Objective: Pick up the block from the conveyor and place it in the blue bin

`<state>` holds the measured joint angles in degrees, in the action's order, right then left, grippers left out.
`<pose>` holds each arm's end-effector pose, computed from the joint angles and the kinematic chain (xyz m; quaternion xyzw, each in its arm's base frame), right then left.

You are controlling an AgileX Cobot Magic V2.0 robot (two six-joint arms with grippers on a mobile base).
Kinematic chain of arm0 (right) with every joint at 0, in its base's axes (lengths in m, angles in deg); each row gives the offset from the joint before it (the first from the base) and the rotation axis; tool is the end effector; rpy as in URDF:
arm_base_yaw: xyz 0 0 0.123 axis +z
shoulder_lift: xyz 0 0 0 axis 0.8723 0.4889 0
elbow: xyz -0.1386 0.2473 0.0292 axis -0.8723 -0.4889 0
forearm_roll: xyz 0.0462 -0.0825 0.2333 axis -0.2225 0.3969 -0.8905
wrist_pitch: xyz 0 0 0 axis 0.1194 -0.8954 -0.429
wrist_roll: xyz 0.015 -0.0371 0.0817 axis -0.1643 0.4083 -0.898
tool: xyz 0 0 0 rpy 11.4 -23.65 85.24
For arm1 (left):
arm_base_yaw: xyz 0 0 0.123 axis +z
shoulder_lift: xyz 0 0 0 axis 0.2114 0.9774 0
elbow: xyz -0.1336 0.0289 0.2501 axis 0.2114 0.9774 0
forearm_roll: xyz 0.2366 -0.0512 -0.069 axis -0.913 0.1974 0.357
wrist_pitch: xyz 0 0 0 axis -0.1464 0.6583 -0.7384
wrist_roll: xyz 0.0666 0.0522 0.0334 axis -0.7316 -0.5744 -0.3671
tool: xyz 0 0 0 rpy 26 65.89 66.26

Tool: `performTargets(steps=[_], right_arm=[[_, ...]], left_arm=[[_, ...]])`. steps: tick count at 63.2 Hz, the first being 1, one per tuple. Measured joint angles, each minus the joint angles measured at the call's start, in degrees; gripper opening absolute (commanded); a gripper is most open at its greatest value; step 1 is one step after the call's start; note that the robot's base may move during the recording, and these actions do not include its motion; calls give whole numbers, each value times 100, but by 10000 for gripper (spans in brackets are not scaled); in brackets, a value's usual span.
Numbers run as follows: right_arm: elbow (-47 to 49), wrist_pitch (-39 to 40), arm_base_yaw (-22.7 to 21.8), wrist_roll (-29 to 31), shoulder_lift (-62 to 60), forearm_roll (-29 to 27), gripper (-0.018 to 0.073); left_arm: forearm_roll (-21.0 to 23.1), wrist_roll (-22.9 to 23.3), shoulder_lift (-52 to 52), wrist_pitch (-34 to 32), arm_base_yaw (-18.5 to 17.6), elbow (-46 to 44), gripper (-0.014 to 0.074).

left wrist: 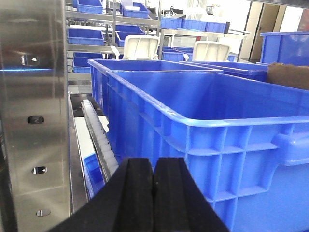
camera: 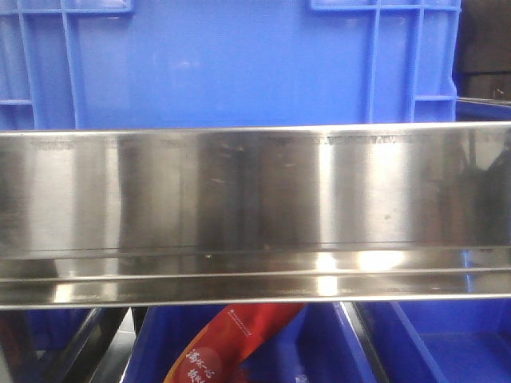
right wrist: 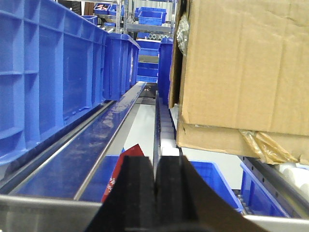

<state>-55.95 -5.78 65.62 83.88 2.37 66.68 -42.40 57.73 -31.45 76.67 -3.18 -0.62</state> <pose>0.0568 0.0051 0.2095 -0.0391 0.6919 0.0227 0.7206 0.0817 -0.0258 0.3344 0.0842 0.7046 -0.1290 0.6927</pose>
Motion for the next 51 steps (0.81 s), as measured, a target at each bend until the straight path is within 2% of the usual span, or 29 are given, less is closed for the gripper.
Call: performTargets(steps=[13,51], right_arm=[[0,11,0,-670,0,11,-162],[0,-100,0,-786,0,11,-162]], left_arm=[[0,0,0,0,0,0,-111],[0,0,0,0,0,0,-111]])
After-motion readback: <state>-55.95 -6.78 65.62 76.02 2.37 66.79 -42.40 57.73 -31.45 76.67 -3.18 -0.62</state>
